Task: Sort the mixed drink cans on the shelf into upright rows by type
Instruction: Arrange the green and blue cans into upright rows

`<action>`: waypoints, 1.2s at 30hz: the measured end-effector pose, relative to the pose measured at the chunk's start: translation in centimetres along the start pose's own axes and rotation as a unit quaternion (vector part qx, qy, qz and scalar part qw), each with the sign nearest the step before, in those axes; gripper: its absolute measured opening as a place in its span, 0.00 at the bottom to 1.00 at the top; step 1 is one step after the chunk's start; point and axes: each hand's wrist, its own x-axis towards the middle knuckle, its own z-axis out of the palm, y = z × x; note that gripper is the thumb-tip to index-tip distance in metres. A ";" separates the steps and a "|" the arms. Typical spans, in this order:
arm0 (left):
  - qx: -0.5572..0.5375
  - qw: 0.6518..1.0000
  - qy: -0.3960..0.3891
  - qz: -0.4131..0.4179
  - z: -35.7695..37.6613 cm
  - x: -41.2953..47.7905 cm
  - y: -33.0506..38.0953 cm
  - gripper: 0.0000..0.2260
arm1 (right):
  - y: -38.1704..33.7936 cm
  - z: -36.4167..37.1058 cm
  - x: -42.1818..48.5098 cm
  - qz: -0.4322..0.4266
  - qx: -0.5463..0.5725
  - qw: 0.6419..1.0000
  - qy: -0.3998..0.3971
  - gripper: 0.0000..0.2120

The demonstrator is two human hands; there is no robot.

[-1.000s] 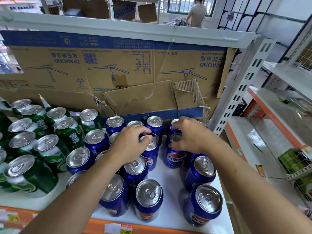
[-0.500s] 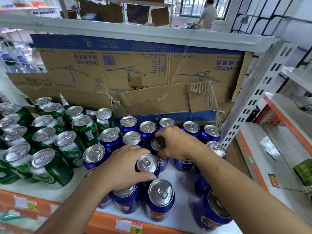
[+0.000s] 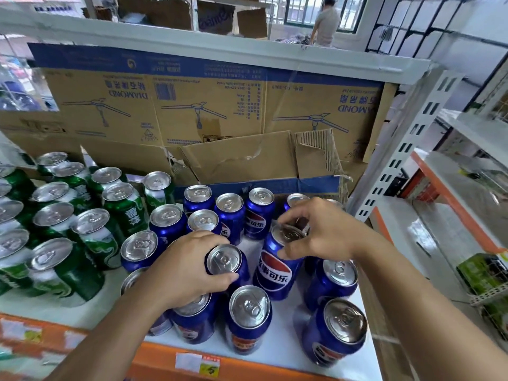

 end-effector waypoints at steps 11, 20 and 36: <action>0.024 1.000 0.003 -0.013 0.2 0.0 0.6 0.30 | 0.6 1.6 -1.9 0.001 -0.090 0.995 -0.044 0.28; 0.015 1.000 0.014 -0.006 0.0 -0.1 1.0 0.27 | 0.8 2.5 -2.4 -0.007 -0.091 0.996 -0.013 0.29; 0.021 1.000 0.018 -0.001 0.0 -0.2 1.2 0.27 | 1.1 3.2 -2.8 0.018 -0.038 0.998 0.048 0.28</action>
